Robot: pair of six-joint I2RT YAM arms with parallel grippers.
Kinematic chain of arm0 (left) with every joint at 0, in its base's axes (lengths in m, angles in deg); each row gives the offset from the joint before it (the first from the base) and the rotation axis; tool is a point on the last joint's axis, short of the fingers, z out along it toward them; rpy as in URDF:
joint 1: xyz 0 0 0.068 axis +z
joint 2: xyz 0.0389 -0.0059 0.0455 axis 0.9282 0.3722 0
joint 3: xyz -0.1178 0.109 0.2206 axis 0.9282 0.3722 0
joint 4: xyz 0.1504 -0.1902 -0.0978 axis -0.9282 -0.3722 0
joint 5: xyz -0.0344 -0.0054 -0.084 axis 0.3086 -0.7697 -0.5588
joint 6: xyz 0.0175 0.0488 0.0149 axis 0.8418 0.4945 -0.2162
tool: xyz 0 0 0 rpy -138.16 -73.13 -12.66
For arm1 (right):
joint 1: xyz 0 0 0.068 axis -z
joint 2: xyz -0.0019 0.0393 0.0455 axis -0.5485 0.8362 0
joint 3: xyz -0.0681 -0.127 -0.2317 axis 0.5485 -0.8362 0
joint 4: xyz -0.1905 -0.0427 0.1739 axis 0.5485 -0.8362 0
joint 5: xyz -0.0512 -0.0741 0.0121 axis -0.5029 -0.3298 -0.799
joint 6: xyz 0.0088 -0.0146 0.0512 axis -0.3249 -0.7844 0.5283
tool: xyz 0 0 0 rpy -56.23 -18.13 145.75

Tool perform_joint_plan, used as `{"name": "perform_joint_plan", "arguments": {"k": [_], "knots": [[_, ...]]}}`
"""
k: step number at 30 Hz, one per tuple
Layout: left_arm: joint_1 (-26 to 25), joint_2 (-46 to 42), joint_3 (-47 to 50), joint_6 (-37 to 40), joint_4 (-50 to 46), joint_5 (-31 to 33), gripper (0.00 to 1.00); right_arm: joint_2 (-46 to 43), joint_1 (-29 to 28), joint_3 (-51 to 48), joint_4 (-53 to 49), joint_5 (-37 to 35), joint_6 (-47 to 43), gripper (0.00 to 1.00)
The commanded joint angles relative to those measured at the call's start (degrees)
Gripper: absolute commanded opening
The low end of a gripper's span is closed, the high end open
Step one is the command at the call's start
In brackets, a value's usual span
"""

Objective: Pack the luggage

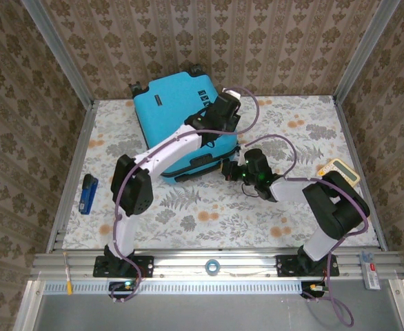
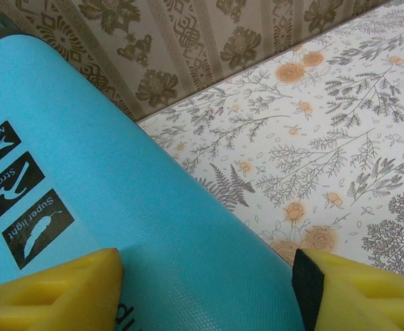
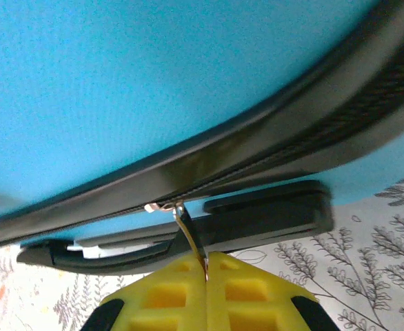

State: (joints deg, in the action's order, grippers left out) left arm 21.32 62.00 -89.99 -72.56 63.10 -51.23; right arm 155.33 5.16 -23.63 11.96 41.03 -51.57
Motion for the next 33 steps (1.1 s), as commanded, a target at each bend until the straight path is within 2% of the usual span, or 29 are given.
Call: {"name": "perform_joint_plan", "arguments": {"k": [1, 6, 14, 20, 26, 29, 33], "knots": [[2.2, 2.9, 6.1, -1.6, -18.3, 1.5, 0.66, -1.0, 3.9, -1.2, 1.5, -7.1, 5.6, 0.00], [2.3, 2.2, 7.6, -1.0, -16.7, -0.1, 0.65, -1.7, 4.3, 0.8, -2.0, -7.6, 2.5, 0.00], [2.6, 1.8, 8.9, -0.4, -16.1, -0.4, 0.64, -3.0, 8.4, 0.9, -5.0, -8.8, 0.9, 0.00], [2.6, 0.9, 10.7, 0.6, -15.3, -0.7, 0.62, -2.2, 10.8, 2.2, -6.5, -7.1, -0.8, 0.00], [2.7, -2.8, 17.3, 3.3, -10.5, -6.2, 0.61, -2.1, 11.5, 2.6, -6.8, -3.2, -2.2, 0.00], [2.6, -4.3, 19.9, 4.3, -9.0, -7.6, 0.61, -2.6, 11.8, 2.4, -7.7, -4.6, -2.0, 0.00], [2.6, -4.2, 20.5, 4.6, -9.2, -7.6, 0.60, -1.8, 15.8, 2.8, -6.3, -2.2, 0.1, 0.00]]}}
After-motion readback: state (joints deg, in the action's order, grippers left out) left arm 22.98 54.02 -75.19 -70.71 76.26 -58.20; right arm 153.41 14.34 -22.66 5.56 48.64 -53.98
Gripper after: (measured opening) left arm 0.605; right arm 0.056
